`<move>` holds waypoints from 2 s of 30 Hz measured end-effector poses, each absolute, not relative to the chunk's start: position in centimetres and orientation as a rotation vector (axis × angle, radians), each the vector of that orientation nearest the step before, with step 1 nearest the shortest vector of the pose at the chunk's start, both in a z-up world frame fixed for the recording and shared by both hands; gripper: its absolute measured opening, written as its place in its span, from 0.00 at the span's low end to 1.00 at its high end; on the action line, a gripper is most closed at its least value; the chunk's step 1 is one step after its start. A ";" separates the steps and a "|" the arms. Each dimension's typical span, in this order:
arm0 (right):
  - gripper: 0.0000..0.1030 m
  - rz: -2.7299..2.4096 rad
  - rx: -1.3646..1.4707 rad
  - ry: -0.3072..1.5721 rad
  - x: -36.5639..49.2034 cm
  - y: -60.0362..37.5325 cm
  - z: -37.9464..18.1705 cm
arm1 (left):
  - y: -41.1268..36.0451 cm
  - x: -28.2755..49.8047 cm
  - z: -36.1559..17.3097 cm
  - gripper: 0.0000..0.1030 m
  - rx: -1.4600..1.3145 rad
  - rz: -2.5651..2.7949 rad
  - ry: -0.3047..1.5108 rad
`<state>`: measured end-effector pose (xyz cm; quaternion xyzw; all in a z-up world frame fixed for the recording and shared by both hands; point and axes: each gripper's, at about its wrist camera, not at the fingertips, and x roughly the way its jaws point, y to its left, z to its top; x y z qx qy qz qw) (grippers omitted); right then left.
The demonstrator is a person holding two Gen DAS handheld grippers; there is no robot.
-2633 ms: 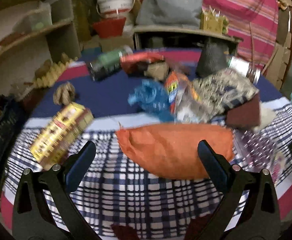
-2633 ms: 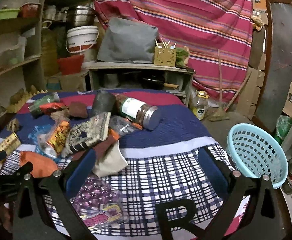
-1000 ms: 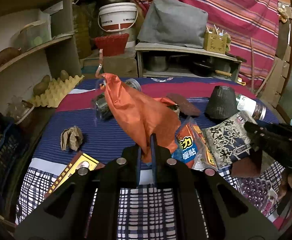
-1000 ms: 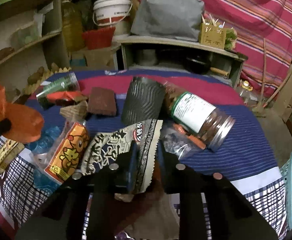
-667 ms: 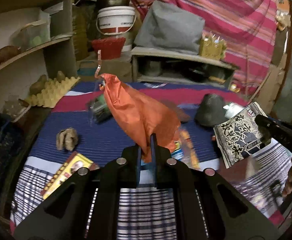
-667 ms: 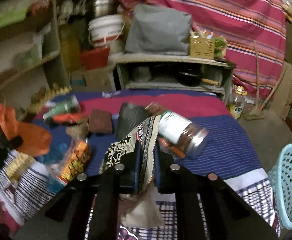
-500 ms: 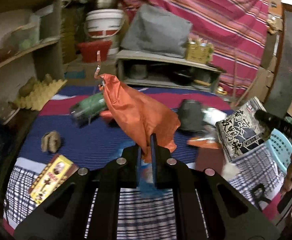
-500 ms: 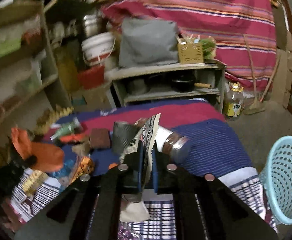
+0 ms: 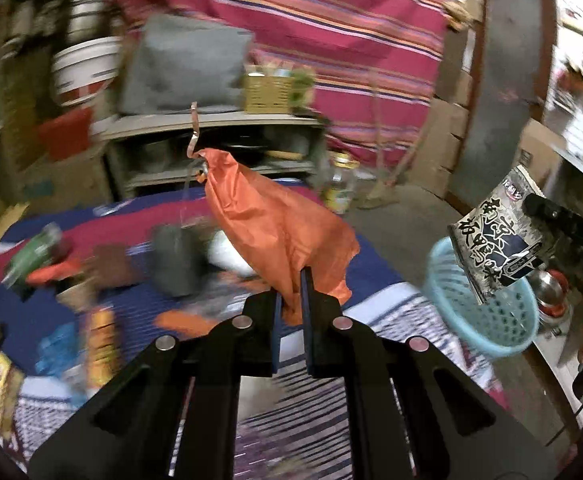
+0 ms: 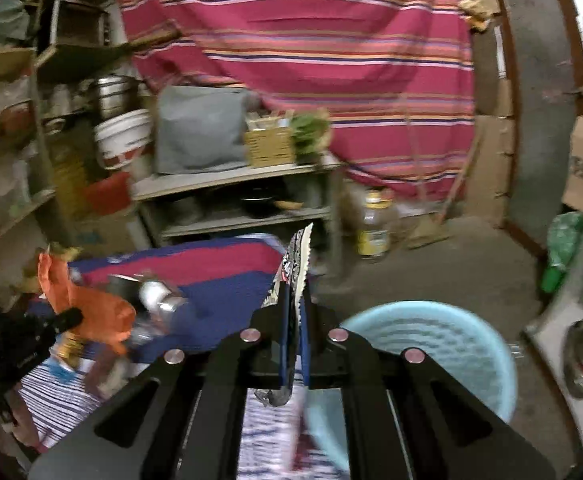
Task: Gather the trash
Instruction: 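Grasp the black-and-white snack wrapper with the right gripper while the left carries the orange bag, then drop the orange bag and wrapper into the blue basket, opening both grippers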
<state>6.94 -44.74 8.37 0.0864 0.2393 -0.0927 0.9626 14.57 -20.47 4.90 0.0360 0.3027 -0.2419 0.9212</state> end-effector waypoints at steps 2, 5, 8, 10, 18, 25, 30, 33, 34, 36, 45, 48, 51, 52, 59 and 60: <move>0.05 -0.234 0.156 0.500 6.0 -47.1 8.3 | -24.4 14.0 5.1 0.07 0.101 -0.551 0.610; 0.05 -0.286 0.142 0.525 4.6 -50.1 7.5 | -28.6 13.3 4.8 0.07 0.108 -0.620 0.608; 0.05 -0.331 0.134 0.556 4.0 -52.3 6.1 | -31.9 13.1 3.6 0.07 0.080 -0.677 0.635; 0.05 -0.355 0.124 0.575 3.8 -53.2 5.1 | -33.6 13.1 2.7 0.07 0.064 -0.698 0.657; 0.05 -0.387 0.146 0.596 3.5 -55.3 1.8 | -39.2 12.9 -0.3 0.07 0.112 -0.734 0.654; 0.05 -0.417 0.179 0.608 3.4 -56.1 0.1 | -42.0 12.9 -1.5 0.07 0.189 -0.751 0.650; 0.05 -0.432 0.182 0.627 3.6 -56.6 -0.6 | -42.7 12.9 -1.9 0.12 0.202 -0.762 0.663; 0.05 -0.442 0.191 0.628 3.7 -56.9 -0.7 | -42.7 12.8 -2.0 0.33 0.219 -0.757 0.663; 0.05 -0.444 0.193 0.626 3.7 -57.0 -0.8 | -42.6 12.7 -2.0 0.42 0.220 -0.753 0.658; 0.05 -0.448 0.198 0.625 3.8 -57.0 -0.8 | -42.2 12.5 -1.8 0.47 0.229 -0.737 0.639; 0.05 -0.437 0.210 0.635 4.7 -56.3 -1.4 | -38.2 12.8 0.5 0.76 0.222 -0.578 0.523; 0.07 -0.434 0.215 0.634 5.1 -56.1 -1.5 | -36.7 13.6 0.9 0.80 0.187 -0.539 0.524; 0.07 -0.444 0.222 0.635 5.7 -55.9 -1.7 | -35.5 14.7 1.1 0.82 0.148 -0.514 0.542; 0.09 -0.445 0.228 0.637 5.8 -55.9 -1.7 | -35.2 14.9 1.1 0.83 0.139 -0.510 0.550; 0.67 -0.492 0.223 0.626 5.5 -55.5 -1.6 | -33.4 16.0 1.4 0.87 0.123 -0.459 0.555; 0.67 -0.492 0.221 0.625 5.5 -55.3 -1.5 | -33.1 16.0 1.4 0.87 0.126 -0.454 0.554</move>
